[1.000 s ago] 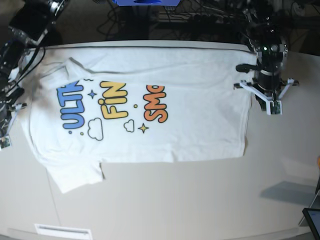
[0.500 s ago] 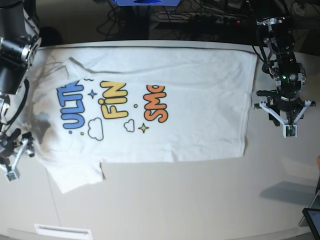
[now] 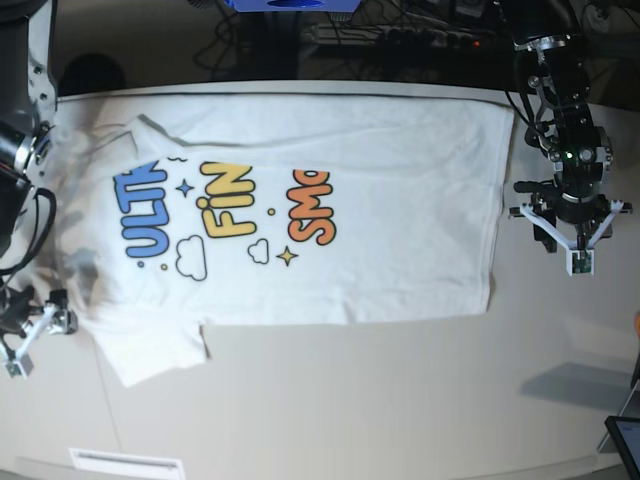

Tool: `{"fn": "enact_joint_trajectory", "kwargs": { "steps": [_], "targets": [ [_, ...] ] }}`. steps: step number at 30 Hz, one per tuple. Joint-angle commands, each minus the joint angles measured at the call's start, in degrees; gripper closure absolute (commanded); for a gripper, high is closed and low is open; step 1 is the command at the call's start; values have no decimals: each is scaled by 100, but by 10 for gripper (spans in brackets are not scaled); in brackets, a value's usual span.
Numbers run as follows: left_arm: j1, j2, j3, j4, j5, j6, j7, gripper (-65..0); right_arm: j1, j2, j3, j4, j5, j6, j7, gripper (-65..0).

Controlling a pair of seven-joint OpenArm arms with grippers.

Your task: Fold the T-shirt properly

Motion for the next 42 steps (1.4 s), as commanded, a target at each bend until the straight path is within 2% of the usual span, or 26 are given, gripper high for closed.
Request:
{"fn": "enact_joint_trajectory", "kwargs": {
  "steps": [1, 7, 18, 22, 33, 37, 42],
  "targets": [
    [-67, -90, -33, 95, 22, 10, -101, -291, 244, 77, 19, 22, 76, -3, 126, -534],
    [-67, -99, -33, 60, 22, 10, -101, -291, 543, 68, 28, -628, 76, -3, 240, -535],
    [-67, -99, -33, 51, 22, 10, -101, -291, 464, 59, 19, -1279, 76, -3, 671, -535],
    [-59, -99, -33, 51, 22, 10, -101, -291, 367, 50, 19, -1323, 76, -3, 697, -530],
    [-32, -108, -33, 51, 22, 10, -101, -291, 270, -293, 1, -1270, 49, -3, 697, -527],
    [-15, -99, -332, 51, 22, 10, -101, -291, 270, -293, 1, -1270, 49, -3, 706, -522],
    [-15, -99, -640, 42, 22, 10, -101, -291, 270, -275, -218, -1270, 41, -3, 706, -395]
  ]
}}
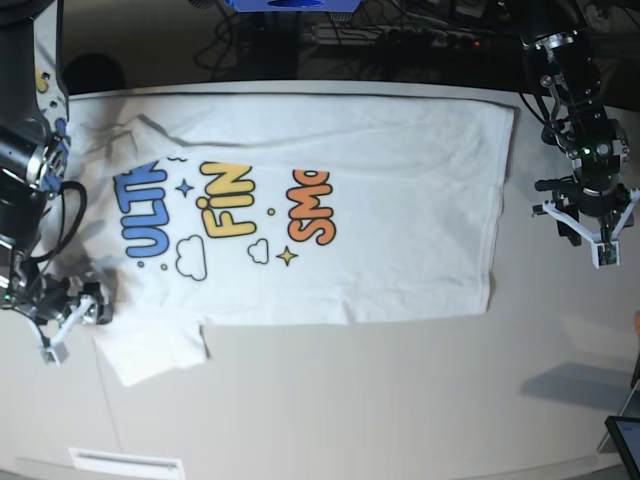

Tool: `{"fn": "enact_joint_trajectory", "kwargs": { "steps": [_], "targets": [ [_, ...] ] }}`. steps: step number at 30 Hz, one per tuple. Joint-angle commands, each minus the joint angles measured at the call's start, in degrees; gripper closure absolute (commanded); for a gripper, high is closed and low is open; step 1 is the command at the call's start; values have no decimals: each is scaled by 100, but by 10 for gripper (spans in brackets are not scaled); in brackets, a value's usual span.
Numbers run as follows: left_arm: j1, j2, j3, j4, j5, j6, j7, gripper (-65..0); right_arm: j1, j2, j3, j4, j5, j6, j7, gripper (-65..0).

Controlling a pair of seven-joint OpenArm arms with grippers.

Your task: Fold the T-shirt properly

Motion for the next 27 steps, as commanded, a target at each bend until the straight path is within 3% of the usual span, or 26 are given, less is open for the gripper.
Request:
{"fn": "enact_joint_trajectory", "kwargs": {
  "steps": [1, 8, 10, 15, 19, 24, 27],
  "targets": [
    [-56, -88, -59, 84, 18, 8, -101, -291, 120, 55, -156, 52, 3, 43, -83, -371],
    [-74, -88, -76, -197, 18, 8, -92, -292, -47, 46, -332, 17, 12, 43, 93, -342],
    [-109, -88, -76, -329, 0, 8, -92, -294, -47, 46, -349, 17, 12, 43, 93, -270],
    [-311, -70, -67, -575, -52, -124, -92, -297, -47, 64, -367, 8, 12, 43, 75, 0],
    [-716, -44, -85, -892, -272, -880, -66, -307, -56, 64, -367, 8, 12, 43, 66, -7],
    [-1340, -44, -85, -1709, -571, -889, -66, -474, -153, 55, -367, 8, 12, 43, 84, -7],
    [-1823, -44, -85, -2448, -738, -898, -66, -507, -162, 55, -367, 17, 12, 43, 84, -7]
  ]
}}
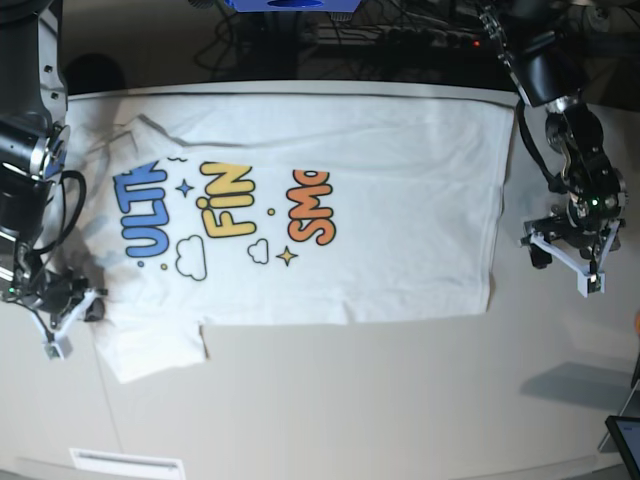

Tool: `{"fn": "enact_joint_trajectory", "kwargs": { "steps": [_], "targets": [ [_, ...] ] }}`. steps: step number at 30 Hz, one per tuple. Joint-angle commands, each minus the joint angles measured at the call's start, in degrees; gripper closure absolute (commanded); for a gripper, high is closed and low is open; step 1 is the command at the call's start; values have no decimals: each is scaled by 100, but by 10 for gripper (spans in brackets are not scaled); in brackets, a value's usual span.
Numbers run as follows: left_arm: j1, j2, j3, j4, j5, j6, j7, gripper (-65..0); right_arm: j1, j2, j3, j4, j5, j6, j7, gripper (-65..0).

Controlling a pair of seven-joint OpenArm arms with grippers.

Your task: Fold the T-shirt properly

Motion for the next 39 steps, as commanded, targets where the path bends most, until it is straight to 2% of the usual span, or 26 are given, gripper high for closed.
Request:
{"fn": "enact_joint_trajectory", "kwargs": {
  "steps": [1, 8, 15, 26, 33, 39],
  "targets": [
    [-253, -118, 33, -156, -93, 1, -92, -509, 46, 27, -26, 4, -171, 36, -283, -7],
    [-1263, -92, 121, -1466, -102, -254, -83, -511, 46, 44, -35, 21, -171, 36, -301, -7],
    [-2011, -92, 992, -2961, -102, -342, -83, -506, 46, 44, -35, 39, -171, 36, -301, -7],
    [-2116, 31, 1748, -3225, -102, -342, -92, -504, 55, 53, -35, 39, -171, 36, -301, -7],
    [-2116, -92, 1686, -3216, -120, -351, -92, -504, 64, 44, -43, 39, -180, 36, -301, -7],
    [-2160, -285, 886, -3207, -111, -351, -83, -504, 64, 35, -43, 21, -180, 36, -301, -7]
  ]
}}
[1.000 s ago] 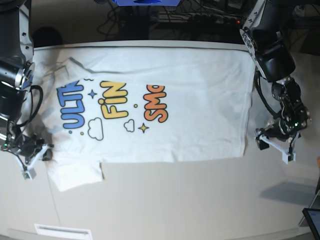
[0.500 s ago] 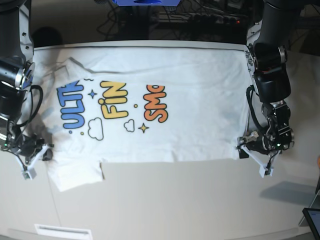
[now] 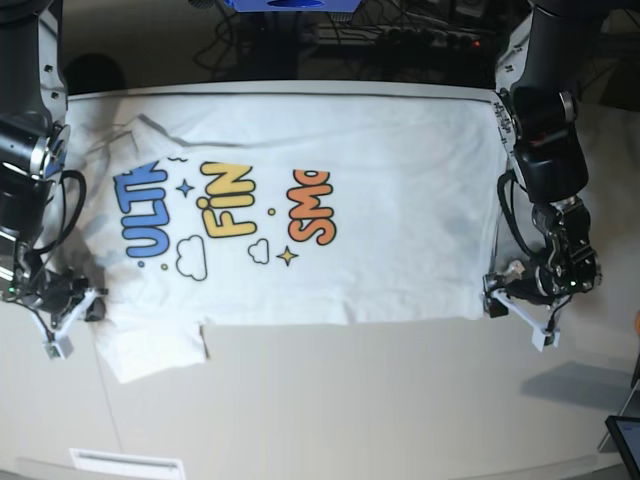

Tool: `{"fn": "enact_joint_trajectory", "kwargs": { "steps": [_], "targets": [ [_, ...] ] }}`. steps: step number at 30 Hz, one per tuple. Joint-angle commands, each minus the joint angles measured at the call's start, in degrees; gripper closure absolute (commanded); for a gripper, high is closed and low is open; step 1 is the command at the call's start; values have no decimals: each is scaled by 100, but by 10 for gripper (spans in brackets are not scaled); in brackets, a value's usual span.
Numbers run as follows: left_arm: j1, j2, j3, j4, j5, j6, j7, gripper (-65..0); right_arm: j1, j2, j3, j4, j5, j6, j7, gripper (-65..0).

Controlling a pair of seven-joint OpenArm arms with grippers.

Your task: Fold the T-shirt properly

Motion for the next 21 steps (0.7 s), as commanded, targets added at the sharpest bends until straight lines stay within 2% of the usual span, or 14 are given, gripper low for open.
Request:
{"fn": "enact_joint_trajectory", "kwargs": {
  "steps": [1, 6, 10, 12, 16, 19, 21],
  "targets": [
    [-88, -154, -142, 39, 75, 51, 166, -504, 64, 38, -30, -3, -189, -1, -283, -7],
    [-44, -260, -493, 347, 40, 34, 192, -502, 64, 29, -30, -11, -189, -1, -283, -7],
    [-35, -269, -845, 865, -620, -520, 852, -502, 64, 20, -30, -11, -189, -1, -283, -7],
    [-35, -269, -827, 1173, -989, -626, 1063, -502, 64, 20, -30, -20, -189, -1, -283, -7],
    [-35, -198, -827, 1744, -1235, -626, 1485, -502, 55, 20, -30, -20, -189, -1, -283, -7],
    [-35, -31, -827, 1771, -1226, -608, 1590, -502, 55, 20, -30, -20, -189, -1, -283, -7],
    [-35, 13, -819, 1718, -1226, -459, 1590, -502, 55, 20, -30, -20, -189, -1, -283, -7]
  ]
}}
